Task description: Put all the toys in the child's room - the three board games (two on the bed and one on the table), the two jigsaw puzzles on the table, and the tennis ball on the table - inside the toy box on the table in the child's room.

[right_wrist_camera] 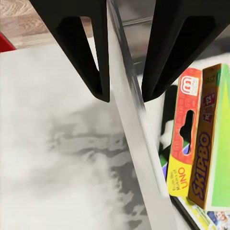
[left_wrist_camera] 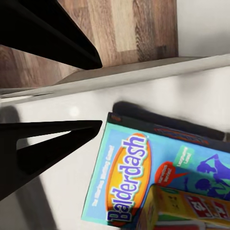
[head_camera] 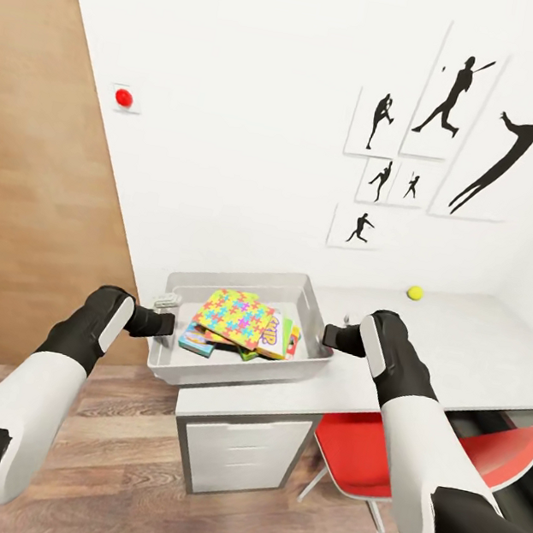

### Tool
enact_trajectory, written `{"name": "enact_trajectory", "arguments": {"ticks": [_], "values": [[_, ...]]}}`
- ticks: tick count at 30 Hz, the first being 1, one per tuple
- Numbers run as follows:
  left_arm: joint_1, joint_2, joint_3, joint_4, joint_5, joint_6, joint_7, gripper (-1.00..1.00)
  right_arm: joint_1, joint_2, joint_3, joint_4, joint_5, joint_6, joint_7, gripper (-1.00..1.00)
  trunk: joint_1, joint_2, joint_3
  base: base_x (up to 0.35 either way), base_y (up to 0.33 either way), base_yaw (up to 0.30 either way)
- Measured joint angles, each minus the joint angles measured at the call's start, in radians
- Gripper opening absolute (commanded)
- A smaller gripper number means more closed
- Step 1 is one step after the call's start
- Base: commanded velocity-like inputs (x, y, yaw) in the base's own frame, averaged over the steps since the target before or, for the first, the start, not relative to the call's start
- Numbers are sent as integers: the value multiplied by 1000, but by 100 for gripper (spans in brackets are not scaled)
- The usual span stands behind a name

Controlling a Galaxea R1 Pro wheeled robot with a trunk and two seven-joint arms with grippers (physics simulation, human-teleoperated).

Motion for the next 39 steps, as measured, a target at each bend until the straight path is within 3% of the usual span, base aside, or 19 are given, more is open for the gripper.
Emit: {"name": "enact_trajectory", "arguments": {"ticks": [2, 3, 4, 5, 6, 25, 30, 34, 37, 38, 39], "values": [[0, 0, 0, 0, 0, 0, 0, -100, 0, 0, 0, 0, 0, 0, 0, -100, 0, 0, -2, 0, 0, 0], [0, 0, 0, 0, 0, 0, 0, 100, 0, 0, 0, 0, 0, 0, 0, -100, 0, 0, -2, 0, 0, 0], [0, 1, -1, 1, -16, -1, 0, 100, -1, 0, 51, -1, 8, 0, -1, -100, 0, 0, -3, 0, 0, 0], [0, 0, -1, 0, 7, 1, 2, 100, 0, 1, 66, 0, 12, 0, 0, 100, 0, 0, -3, 0, 0, 0], [0, 1, -1, 0, 15, 1, 1, 100, 0, 1, 66, -1, -27, 0, 2, 100, 0, 0, -3, 0, 0, 0], [0, 8, 2, -24, 20, 4, -3, 100, -1, 0, 58, -3, -28, 0, 2, 100, 0, 0, -3, 0, 0, 0], [0, 38, 26, -92, 21, 25, -31, 100, 6, -5, 57, -70, -41, 0, 13, 100, 0, 0, -3, 0, 0, 0], [0, 107, 99, -114, 18, 53, -165, 100, 43, -44, 48, -255, -56, 0, 67, 100, 0, 0, -3, 0, 0, 0], [1, 217, 141, -117, 17, 57, -343, 100, 123, -97, 17, -439, -118, -1, 158, 100, 0, 0, -3, 0, 0, 0], [1, 237, 146, -117, 20, 58, -375, 100, 139, -105, 9, -463, -133, -1, 171, 100, 0, 0, -3, 0, 0, 0], [2, 274, 156, -116, 19, 58, -443, 100, 169, -121, -10, -504, -161, -1, 196, 100, 0, 0, -3, 0, 0, 0]]}}
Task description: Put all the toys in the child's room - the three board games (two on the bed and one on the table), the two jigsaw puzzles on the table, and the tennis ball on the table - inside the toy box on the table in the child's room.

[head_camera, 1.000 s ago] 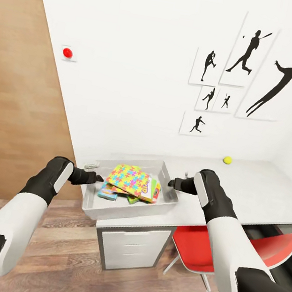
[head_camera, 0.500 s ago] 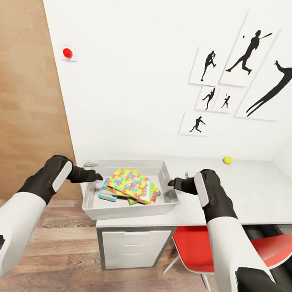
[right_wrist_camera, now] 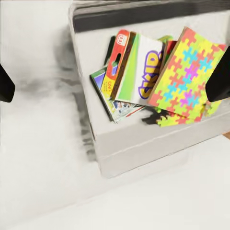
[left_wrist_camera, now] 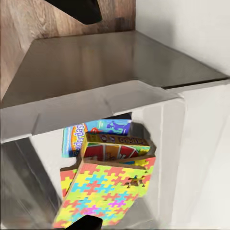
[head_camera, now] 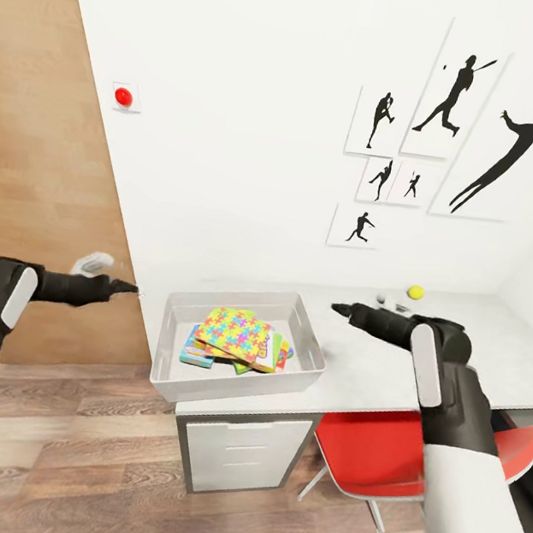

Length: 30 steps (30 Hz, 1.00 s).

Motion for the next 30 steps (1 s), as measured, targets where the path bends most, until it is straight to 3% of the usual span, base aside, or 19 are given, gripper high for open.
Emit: {"name": "enact_trajectory", "arguments": {"ticks": [2, 4, 5, 7, 8, 9, 10, 13, 14, 19, 23, 30], "values": [[4, 78, 21, 2, 3, 1, -146, 100, 67, -41, -48, -69, -76, 0, 45, 100, 0, 0, 0, 0, 0, 0], [12, 145, 43, 8, 6, 2, -300, 100, 154, -85, -99, -125, -178, 0, 94, 100, 0, 0, 0, 0, 0, 0], [15, 160, 47, 11, 7, 2, -340, 100, 180, -95, -112, -138, -210, 0, 109, 100, 0, 0, 0, 0, 0, 0], [42, 209, 59, 35, 5, -3, -485, 100, 283, -125, -163, -181, -317, 0, 175, 100, 0, 0, 0, 0, 0, 0], [72, 238, 63, 59, 1, -8, -585, 100, 357, -135, -209, -204, -378, -1, 237, 100, 0, 0, 0, 0, 0, 0], [84, 247, 64, 67, 2, -10, -619, 100, 387, -137, -228, -210, -399, 0, 263, 100, 0, 0, 0, 0, 0, 0], [118, 265, 66, 83, -1, -22, -700, 100, 453, -137, -280, -221, -424, -1, 344, 100, 0, 0, 0, 0, 0, 0], [178, 278, 68, 98, -1, -53, -791, 100, 546, -132, -338, -229, -444, -23, 473, 100, 0, 0, 2, 0, 0, 0], [211, 282, 69, 106, 0, -72, -828, 100, 587, -130, -354, -231, -446, -61, 537, 100, 0, 0, 3, 0, 0, 0], [312, 290, 72, 145, 3, -149, -938, 100, 714, -127, -373, -234, -448, -242, 755, 100, 0, 0, 10, 0, 0, 0], [344, 292, 87, 171, 4, -195, -949, 100, 761, -122, -377, -235, -443, -310, 858, 100, 0, 0, 17, 0, 0, 0], [359, 292, 126, 181, 4, -217, -949, 100, 781, -122, -384, -234, -440, -339, 914, 100, 0, 0, 28, 0, 0, 0]]}}
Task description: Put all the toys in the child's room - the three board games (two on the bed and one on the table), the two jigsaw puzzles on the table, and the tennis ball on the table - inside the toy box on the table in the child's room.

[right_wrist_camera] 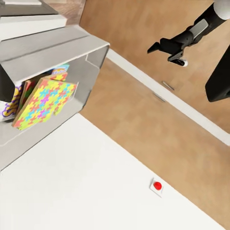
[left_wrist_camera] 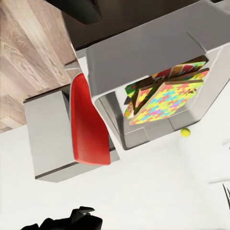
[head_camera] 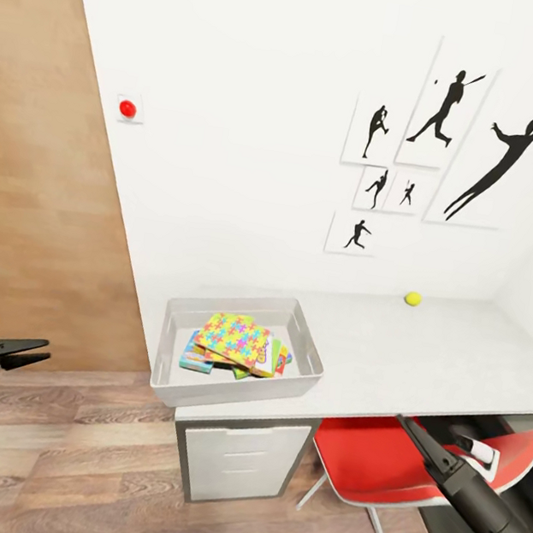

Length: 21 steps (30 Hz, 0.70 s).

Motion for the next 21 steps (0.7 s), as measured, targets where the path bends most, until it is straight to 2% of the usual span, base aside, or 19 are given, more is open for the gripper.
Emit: {"name": "enact_trajectory", "arguments": {"ticks": [6, 21], "values": [[4, 3, 14, 2, 0, 1, 0, 100, 3, 0, -2, 4, 1, -5, 13, 100, 0, 0, 10, 0, 0, 0], [5, 3, 14, 2, 0, 15, 0, 100, 4, 1, 3, 8, 4, -12, 16, 100, 0, 0, 27, 0, 0, 0]]}}
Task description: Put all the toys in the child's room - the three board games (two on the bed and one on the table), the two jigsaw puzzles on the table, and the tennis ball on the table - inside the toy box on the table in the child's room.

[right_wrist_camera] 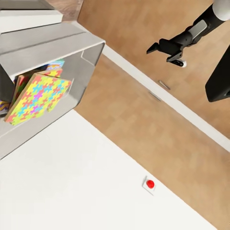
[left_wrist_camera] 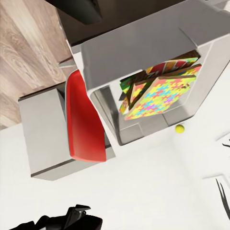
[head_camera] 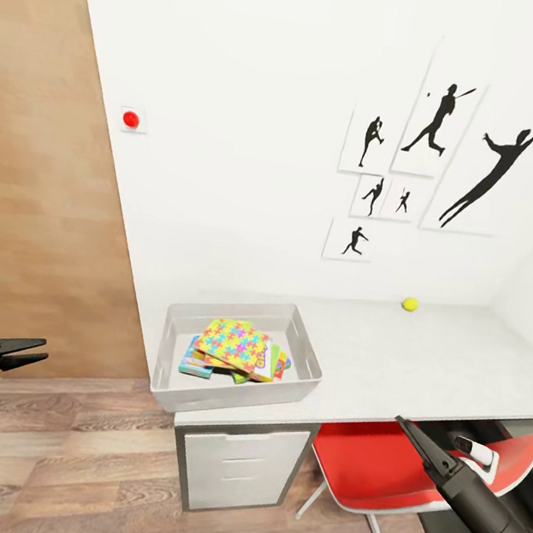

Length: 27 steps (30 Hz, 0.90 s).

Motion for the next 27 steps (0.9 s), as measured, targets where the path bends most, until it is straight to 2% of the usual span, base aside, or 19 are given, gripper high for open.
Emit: {"name": "enact_trajectory", "arguments": {"ticks": [20, 27], "values": [[0, -2, 0, 0, 1, -8, 0, 100, 0, 0, 0, 1, 0, -1, 0, 100, 0, 0, 1, 0, -2, 0], [0, -1, 0, 0, 1, -10, 0, 100, 0, 0, 0, 1, 1, 0, 0, 100, 0, 0, 1, 0, -157, 8]]}}
